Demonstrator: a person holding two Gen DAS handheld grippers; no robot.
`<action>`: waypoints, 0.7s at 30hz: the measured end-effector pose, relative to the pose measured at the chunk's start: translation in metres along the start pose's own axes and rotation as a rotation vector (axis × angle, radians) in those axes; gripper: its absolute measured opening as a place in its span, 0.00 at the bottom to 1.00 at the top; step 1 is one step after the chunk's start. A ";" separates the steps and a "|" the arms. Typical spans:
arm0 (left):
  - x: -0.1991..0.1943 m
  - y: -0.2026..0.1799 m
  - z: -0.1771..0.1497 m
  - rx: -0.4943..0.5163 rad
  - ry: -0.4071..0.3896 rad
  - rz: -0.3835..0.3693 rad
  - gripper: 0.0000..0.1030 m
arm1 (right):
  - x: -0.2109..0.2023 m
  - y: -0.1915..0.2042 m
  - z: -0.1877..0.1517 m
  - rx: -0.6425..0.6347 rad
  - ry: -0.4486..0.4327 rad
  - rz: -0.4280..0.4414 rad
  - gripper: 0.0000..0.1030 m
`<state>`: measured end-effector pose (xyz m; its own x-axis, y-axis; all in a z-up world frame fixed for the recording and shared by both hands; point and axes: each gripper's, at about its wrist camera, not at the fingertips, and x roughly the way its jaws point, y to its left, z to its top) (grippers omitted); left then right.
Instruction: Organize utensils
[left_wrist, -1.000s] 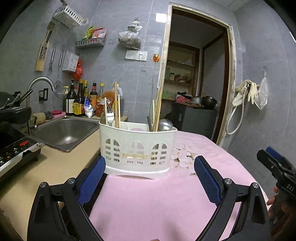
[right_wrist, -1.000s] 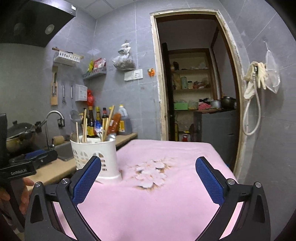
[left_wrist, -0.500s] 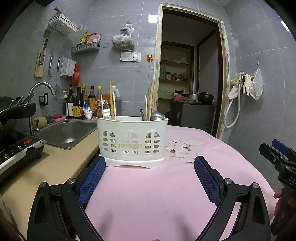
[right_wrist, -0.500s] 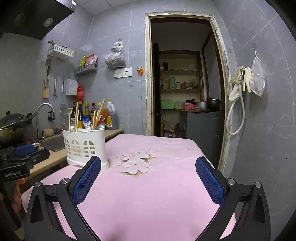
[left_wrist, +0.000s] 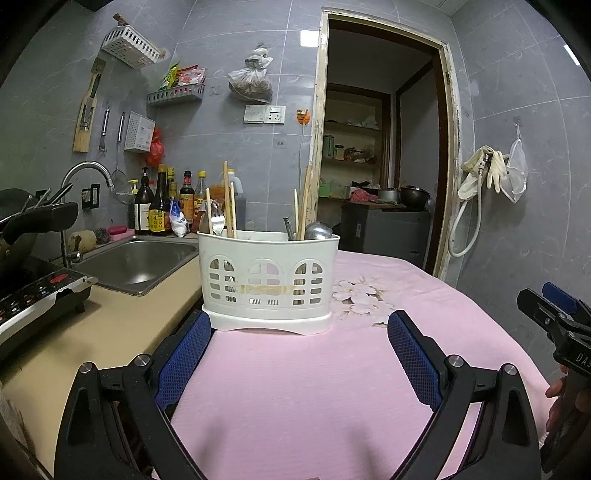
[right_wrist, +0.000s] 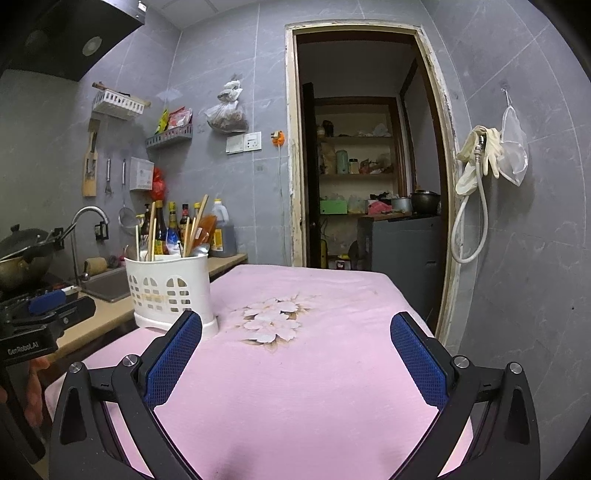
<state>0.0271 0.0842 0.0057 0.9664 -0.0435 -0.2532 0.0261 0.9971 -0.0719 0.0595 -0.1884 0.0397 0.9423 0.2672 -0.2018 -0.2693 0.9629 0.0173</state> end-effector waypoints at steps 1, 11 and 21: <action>0.000 0.001 0.001 -0.001 0.000 -0.001 0.91 | 0.000 0.000 0.000 -0.001 0.001 0.000 1.00; 0.001 0.002 0.001 -0.004 0.004 -0.002 0.91 | 0.001 0.000 -0.001 -0.002 0.004 -0.001 1.00; 0.001 0.003 0.000 -0.004 0.006 -0.001 0.91 | 0.002 0.001 -0.001 -0.003 0.007 0.002 1.00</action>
<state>0.0286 0.0868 0.0054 0.9649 -0.0452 -0.2589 0.0262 0.9967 -0.0762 0.0610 -0.1870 0.0381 0.9405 0.2684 -0.2086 -0.2713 0.9624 0.0148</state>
